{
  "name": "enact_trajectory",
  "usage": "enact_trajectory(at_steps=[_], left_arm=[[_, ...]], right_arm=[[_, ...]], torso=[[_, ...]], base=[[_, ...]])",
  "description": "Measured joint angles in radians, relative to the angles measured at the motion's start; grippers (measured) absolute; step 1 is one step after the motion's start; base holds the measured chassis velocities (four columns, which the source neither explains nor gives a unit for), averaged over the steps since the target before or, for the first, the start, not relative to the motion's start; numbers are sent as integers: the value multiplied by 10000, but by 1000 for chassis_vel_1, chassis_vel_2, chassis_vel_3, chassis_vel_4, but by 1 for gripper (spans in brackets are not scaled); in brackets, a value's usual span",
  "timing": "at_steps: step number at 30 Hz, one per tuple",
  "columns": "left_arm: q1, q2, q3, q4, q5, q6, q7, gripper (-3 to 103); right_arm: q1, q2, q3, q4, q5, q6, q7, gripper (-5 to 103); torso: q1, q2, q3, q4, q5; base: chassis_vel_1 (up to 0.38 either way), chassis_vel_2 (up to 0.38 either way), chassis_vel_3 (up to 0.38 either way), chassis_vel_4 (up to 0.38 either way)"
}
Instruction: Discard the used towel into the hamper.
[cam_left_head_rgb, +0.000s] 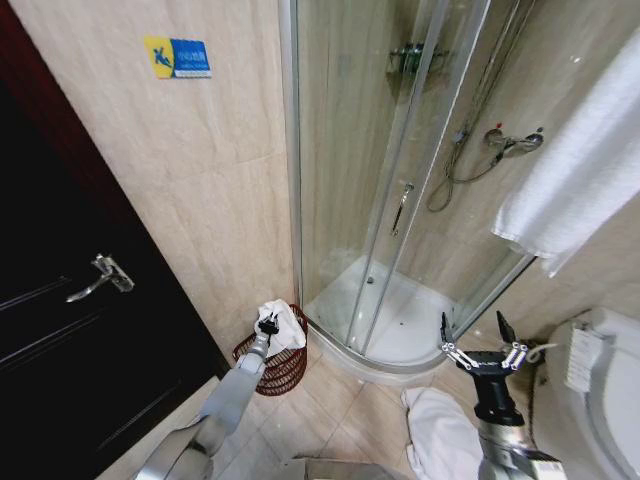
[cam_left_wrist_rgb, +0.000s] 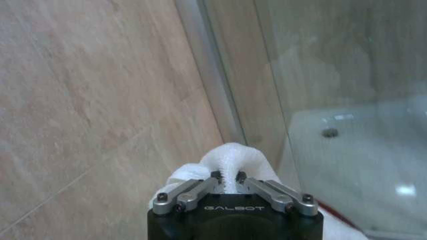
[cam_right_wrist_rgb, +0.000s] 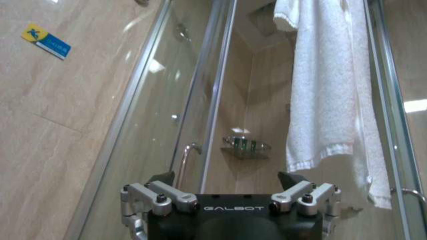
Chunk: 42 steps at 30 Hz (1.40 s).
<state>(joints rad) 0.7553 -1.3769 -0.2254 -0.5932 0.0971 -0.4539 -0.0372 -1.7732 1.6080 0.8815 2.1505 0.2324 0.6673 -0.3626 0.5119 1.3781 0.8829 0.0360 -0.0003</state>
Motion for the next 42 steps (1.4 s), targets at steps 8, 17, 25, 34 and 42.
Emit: enact_trajectory(at_steps=[8,17,25,34,42], left_arm=[[-86,161,-71,461,499,86,104,3],[133,435,55,843,1600,4,492,3],[326,499,22,1018,1807,-15,648,3],[89,138,211,1441,1981,1,682,3],[-127,-346,140,1799,1980,44,521,3]], right_arm=[[-25,0,20,-53,66,62,-76,100],[-24,0,-23,-137,126,124,-181,100],[16,0,-42,-188,132,115,-210,100],[-2,0,-44,-209,124,135,-250,100],[-28,0,3,-226,133,204,-254,100]], torso=[[-8,4,-2,6,3],[-3,3,-1,4,3],[-3,3,-1,6,3],[-3,3,0,4,3],[-2,3,0,3,4]], base=[[0,0,0,0],[0,0,0,0],[0,0,0,0],[0,0,0,0],[0,0,0,0]])
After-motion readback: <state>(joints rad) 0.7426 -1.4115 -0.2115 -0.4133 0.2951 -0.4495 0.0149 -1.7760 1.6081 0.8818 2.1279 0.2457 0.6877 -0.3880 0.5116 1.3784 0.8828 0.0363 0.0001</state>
